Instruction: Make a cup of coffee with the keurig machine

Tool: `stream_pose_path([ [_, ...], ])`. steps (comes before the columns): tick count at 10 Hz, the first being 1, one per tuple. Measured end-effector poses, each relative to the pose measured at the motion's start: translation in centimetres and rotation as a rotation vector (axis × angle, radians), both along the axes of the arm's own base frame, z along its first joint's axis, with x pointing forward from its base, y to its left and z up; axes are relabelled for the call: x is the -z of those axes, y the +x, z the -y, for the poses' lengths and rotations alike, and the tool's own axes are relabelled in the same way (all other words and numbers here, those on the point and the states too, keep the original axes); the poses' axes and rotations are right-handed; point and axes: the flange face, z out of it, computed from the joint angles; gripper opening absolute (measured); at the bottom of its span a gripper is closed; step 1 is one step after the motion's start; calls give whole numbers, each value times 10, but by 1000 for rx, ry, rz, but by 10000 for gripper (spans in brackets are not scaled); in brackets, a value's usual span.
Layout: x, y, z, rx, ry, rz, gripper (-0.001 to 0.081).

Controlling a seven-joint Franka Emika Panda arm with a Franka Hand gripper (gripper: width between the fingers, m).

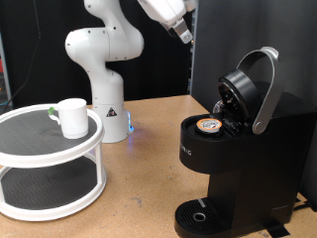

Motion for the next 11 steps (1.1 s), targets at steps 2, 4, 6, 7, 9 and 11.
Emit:
stream_pose_path([
  [2, 4, 0, -4, 21, 42, -6, 803],
  [4, 6, 2, -21, 25, 74, -29, 803],
  [6, 4, 3, -46, 7, 80, -45, 803],
  [7, 0, 4, -61, 1, 78, -38, 803],
  [9, -5, 6, -90, -8, 75, -12, 803],
  [11, -8, 5, -114, -3, 69, -5, 803],
])
